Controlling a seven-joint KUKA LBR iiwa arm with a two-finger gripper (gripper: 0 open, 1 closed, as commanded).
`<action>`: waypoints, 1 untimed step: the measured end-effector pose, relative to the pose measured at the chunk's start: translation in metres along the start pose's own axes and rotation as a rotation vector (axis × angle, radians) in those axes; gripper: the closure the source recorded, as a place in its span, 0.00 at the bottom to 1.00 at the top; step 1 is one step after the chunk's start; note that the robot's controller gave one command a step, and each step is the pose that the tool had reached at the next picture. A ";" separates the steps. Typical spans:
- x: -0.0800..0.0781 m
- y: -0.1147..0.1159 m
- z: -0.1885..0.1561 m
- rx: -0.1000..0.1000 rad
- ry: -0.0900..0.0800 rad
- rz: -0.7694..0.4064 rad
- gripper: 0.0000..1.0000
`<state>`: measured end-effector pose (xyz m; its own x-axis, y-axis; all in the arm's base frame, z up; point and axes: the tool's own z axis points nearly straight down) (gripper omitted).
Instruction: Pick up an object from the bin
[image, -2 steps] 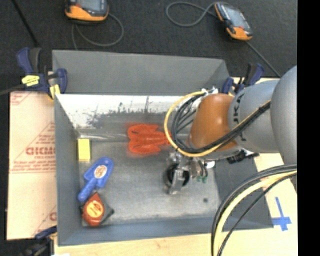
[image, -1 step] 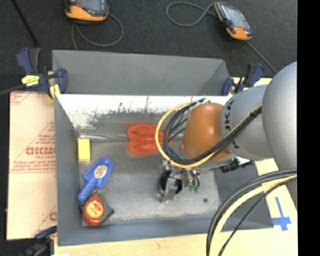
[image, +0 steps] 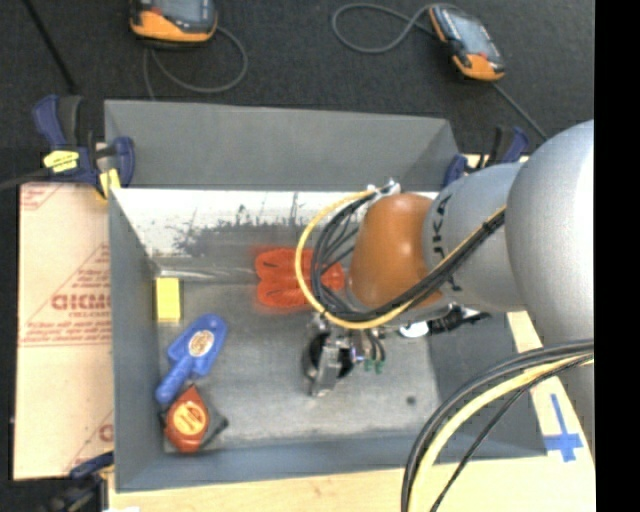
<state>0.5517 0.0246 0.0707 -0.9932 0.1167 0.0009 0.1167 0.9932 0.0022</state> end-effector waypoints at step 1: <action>0.001 0.007 0.000 0.001 -0.005 -0.012 1.00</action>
Offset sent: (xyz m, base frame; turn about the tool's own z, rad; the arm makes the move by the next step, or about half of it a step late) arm 0.0501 0.0227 -0.0007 -0.0227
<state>0.5514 0.0317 0.0712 -0.9945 0.1043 -0.0046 0.1043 0.9945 0.0015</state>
